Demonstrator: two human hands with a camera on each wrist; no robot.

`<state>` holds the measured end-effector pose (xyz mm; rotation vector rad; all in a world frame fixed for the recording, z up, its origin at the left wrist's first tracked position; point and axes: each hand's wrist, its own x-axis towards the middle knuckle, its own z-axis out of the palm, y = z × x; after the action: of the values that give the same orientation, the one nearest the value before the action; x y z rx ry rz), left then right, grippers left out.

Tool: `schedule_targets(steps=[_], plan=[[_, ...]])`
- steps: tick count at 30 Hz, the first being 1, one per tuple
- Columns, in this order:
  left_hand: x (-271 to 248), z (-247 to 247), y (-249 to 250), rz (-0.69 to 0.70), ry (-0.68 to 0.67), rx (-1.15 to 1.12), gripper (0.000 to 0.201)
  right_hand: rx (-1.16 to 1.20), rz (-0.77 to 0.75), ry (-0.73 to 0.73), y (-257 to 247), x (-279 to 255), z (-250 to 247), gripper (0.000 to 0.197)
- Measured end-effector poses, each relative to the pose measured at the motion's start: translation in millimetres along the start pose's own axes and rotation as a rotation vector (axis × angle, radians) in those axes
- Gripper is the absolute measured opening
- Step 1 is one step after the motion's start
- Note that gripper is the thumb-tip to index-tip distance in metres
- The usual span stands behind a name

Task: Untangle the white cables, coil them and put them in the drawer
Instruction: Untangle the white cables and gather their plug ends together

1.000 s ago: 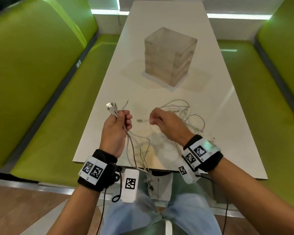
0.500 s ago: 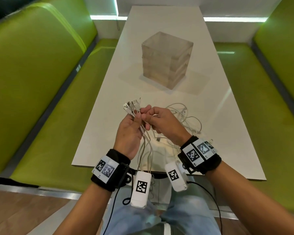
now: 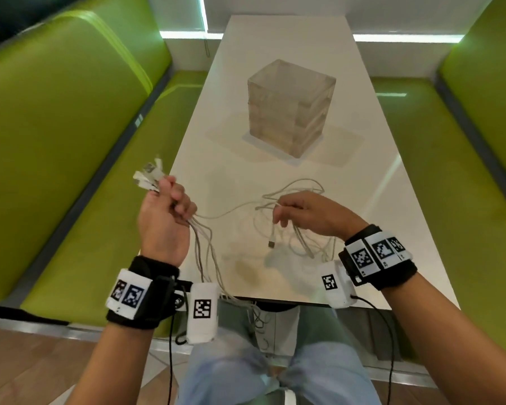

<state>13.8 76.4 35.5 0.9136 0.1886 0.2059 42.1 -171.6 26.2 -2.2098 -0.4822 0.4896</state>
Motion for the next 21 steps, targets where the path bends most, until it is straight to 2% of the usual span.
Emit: schedule_targets(steps=[3,6,9,12,14,17,21], plan=[[-12.7,11.5,-27.0,-0.120,-0.083,0.222,0.027,0.214,-0.051,0.127,-13.1,0.3,1.7,0.031],[-29.8,30.6,-50.4,-0.185,-0.196,0.381,0.026,0.244,-0.137,0.098,-23.8,0.3,9.4,0.031],[-37.9,43.5,-57.5,-0.197,-0.270,0.385,0.031,0.189,-0.197,0.037,-26.1,-1.3,14.5,0.028],[-37.0,45.3,-54.9,-0.224,-0.227,0.358,0.022,0.062,-0.177,0.000,-25.6,-1.1,16.6,0.020],[-35.0,44.8,-51.6,-0.202,-0.138,0.342,0.015,-0.039,-0.147,-0.035,-22.7,0.9,17.4,0.022],[-24.9,37.5,-38.3,-0.140,-0.014,0.195,0.018,-0.176,-0.060,-0.076,-11.2,2.8,14.3,0.022],[-16.9,23.2,-20.6,-0.041,0.052,0.106,0.020,-0.234,0.022,0.059,8.1,4.9,9.3,0.016]])
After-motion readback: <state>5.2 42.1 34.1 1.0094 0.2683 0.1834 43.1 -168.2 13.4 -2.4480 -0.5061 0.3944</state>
